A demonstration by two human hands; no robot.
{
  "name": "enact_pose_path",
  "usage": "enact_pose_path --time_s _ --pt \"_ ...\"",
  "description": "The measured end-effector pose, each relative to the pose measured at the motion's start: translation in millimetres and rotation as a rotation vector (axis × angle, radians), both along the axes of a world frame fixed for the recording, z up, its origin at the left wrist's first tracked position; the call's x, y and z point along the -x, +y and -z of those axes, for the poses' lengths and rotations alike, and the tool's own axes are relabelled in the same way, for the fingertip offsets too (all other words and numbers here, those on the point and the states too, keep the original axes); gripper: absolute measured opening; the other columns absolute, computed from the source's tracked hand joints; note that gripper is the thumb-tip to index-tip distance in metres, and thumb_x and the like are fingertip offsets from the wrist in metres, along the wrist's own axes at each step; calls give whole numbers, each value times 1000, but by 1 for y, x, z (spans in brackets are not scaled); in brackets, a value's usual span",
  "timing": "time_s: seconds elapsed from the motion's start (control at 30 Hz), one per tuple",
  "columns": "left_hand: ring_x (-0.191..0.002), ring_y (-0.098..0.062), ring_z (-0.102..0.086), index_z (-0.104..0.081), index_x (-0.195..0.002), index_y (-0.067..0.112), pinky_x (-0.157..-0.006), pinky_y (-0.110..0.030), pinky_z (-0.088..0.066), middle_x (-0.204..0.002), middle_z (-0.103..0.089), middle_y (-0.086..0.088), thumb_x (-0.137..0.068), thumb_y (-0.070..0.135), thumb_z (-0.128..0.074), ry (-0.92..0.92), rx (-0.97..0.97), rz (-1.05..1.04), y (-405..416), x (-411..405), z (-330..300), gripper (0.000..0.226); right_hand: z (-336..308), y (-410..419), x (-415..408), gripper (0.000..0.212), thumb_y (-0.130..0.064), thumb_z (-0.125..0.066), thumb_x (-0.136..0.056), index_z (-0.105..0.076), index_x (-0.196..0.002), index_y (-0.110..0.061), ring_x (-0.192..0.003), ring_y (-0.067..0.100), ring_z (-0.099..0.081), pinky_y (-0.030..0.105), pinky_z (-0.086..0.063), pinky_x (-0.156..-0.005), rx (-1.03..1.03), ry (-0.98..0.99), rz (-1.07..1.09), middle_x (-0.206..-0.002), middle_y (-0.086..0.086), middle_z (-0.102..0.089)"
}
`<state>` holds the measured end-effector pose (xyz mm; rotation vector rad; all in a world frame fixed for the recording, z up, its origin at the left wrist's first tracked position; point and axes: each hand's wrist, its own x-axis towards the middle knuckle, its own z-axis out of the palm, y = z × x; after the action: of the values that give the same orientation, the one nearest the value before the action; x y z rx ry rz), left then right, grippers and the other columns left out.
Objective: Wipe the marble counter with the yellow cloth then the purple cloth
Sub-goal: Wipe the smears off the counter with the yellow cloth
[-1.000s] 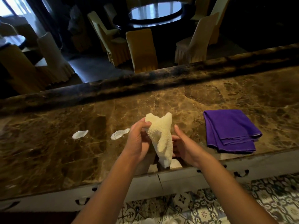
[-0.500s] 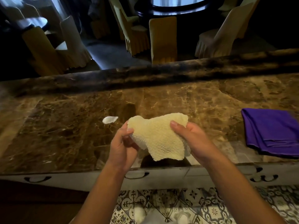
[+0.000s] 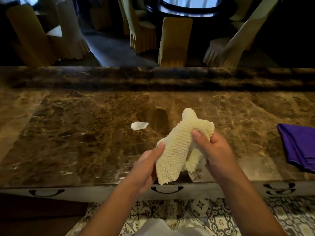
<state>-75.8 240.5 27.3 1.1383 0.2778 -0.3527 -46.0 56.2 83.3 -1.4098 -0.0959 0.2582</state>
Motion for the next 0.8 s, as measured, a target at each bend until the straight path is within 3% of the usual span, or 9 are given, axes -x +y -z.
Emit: enact_pose_path --time_s 0.07,0.17,0.23,0.3,0.4,0.6,0.73,0.8 --pt "-110 -27 -73 -81 -109 18 -98 -43 -56 -118 -77 -16 -79 55 -68 -40 -24 0 6 -4 0 48 8 1 0 63 -65 -90 -49 -80 -99 -28 -96 22 -77 29 -61 -75 -27 52 17 -103 5 -81" --pt "-108 -42 -71 -80 -106 12 -96 -56 -55 -111 -77 -23 -81 50 -71 -112 -102 -63 12 -12 -3 47 23 1 -2 83 -55 -99 -34 -77 -103 -17 -96 25 -77 31 -62 -73 -92 205 52 -105 10 -80" --pt "-105 -48 -71 -80 -101 9 -94 -62 -54 -105 -78 -24 -79 52 -69 -147 -168 -87 12 -14 -2 50 28 -1 -3 74 -55 -98 -42 -79 -102 -14 -95 26 -77 31 -62 -72 -88 256 30 -105 13 -80" --pt "-97 -47 -73 -81 -96 10 -90 -62 -55 -98 -79 -22 -79 54 -69 -162 -234 -100 10 -16 -2 49 26 -7 -4 57 -57 -84 -67 -79 -103 -14 -93 24 -78 27 -61 -71 35 265 -5 -103 10 -81" --pt "-87 -35 -77 -83 -92 15 -83 -54 -58 -93 -81 -16 -87 47 -68 -159 -305 -139 6 -20 1 36 25 -20 -11 32 -38 -59 -95 -77 -106 -14 -91 18 -78 19 -58 -71 175 209 -49 -100 4 -82" --pt "-101 -25 -76 -80 -105 17 -93 -48 -58 -104 -81 -6 -94 38 -61 -124 -354 -79 -15 -40 5 30 24 -48 -44 27 -32 -61 -91 -77 -101 -13 -85 20 -79 25 -60 -66 201 158 -82 -94 6 -82" --pt "-102 -6 -70 -70 -120 32 -94 -37 -57 -110 -75 13 -99 35 -57 -180 -627 42 -6 -50 12 25 -1 -80 -78 27 -38 -62 -88 -75 -96 -16 -81 16 -78 27 -62 -65 351 -33 5 -88 2 -81" --pt "-105 -4 -66 -67 -123 32 -96 -38 -55 -115 -70 13 -98 34 -60 -202 -803 -30 16 -50 21 26 2 -101 -97 37 -49 -62 -90 -75 -97 -15 -81 18 -75 34 -61 -67 594 -232 31 -84 5 -78"
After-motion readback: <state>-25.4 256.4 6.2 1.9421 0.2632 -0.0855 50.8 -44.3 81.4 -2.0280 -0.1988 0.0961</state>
